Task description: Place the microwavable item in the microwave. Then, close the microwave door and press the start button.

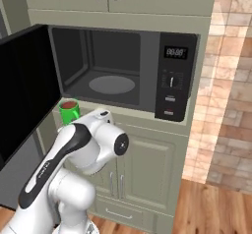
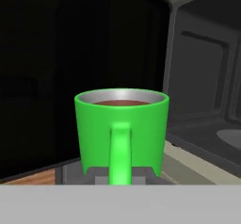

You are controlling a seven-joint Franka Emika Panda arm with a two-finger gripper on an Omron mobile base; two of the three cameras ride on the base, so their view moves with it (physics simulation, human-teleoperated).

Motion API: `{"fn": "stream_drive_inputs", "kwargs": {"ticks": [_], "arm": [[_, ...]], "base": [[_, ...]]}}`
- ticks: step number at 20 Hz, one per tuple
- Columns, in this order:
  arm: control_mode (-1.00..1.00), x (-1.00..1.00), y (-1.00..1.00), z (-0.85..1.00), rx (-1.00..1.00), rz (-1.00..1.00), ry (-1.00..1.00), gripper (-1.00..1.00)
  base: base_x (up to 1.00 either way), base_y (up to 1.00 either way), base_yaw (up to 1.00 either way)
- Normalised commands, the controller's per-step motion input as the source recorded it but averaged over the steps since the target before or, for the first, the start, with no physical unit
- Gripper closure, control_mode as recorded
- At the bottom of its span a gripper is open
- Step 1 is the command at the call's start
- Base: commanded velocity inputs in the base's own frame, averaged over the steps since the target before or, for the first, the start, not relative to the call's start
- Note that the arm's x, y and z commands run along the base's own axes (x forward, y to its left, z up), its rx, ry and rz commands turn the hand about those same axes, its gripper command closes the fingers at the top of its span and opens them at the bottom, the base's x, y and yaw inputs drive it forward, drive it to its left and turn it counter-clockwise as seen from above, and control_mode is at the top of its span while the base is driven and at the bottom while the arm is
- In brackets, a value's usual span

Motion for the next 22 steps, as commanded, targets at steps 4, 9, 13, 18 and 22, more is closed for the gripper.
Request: {"fn": "stream_drive_inputs", "kwargs": {"ticks": [4,9,13,18,22], "arm": [[-1.00,0.98,-0.02,0.23,0.03,0.02,-0.15,1.00],[-1.00,0.72,-0.17,0.52,0.01,0.00,-0.10,1.00],[-1.00,0.60,-0.27,0.46,0.00,0.00,-0.04,1.00],[-1.00,0.52,-0.09,0.14,0.00,0.00,0.01,1.00],[-1.00,0.64,0.00,-0.03,0.00,0.00,0.03,1.00]], "base": [[0.00,0.00,0.00],[0.00,0.00,0.00],[0.00,0.00,0.00],[0.00,0.00,0.00],[0.00,0.00,0.00]]}}
